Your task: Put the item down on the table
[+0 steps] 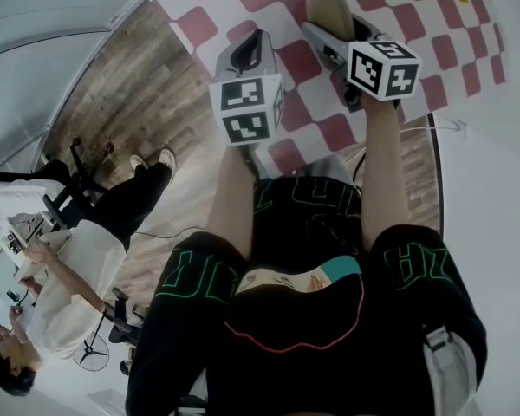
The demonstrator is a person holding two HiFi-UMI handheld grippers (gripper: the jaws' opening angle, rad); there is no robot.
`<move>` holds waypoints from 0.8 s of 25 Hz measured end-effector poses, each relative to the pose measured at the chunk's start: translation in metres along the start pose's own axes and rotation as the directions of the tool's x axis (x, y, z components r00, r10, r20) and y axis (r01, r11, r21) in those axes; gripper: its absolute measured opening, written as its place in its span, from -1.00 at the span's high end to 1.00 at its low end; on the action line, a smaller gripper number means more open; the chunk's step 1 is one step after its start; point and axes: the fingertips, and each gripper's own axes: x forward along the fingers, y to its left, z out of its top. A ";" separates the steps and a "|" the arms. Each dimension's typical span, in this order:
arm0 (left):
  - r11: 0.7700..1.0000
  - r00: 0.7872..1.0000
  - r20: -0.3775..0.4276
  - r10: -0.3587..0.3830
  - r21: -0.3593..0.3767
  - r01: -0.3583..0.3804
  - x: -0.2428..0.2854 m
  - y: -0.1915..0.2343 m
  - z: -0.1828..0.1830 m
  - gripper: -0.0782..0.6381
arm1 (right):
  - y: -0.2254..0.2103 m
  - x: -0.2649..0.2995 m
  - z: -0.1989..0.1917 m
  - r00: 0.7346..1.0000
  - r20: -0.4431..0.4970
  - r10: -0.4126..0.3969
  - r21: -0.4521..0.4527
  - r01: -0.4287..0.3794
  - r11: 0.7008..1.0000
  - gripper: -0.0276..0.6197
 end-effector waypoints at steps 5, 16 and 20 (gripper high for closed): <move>1.000 1.000 -0.012 -0.002 -0.009 0.002 0.004 0.000 -0.004 0.75 | -0.016 0.000 -0.001 1.000 0.003 -0.024 0.117 0.023 0.993 -0.17; 1.000 1.000 -0.006 0.014 -0.027 -0.015 0.003 0.001 -0.007 0.75 | -0.040 -0.011 0.006 0.985 0.026 -0.172 0.124 0.168 0.978 -0.29; 0.999 1.000 0.005 0.023 -0.038 -0.023 0.001 -0.001 -0.006 0.76 | -0.056 -0.032 0.013 0.963 0.055 -0.263 0.069 0.260 0.963 -0.29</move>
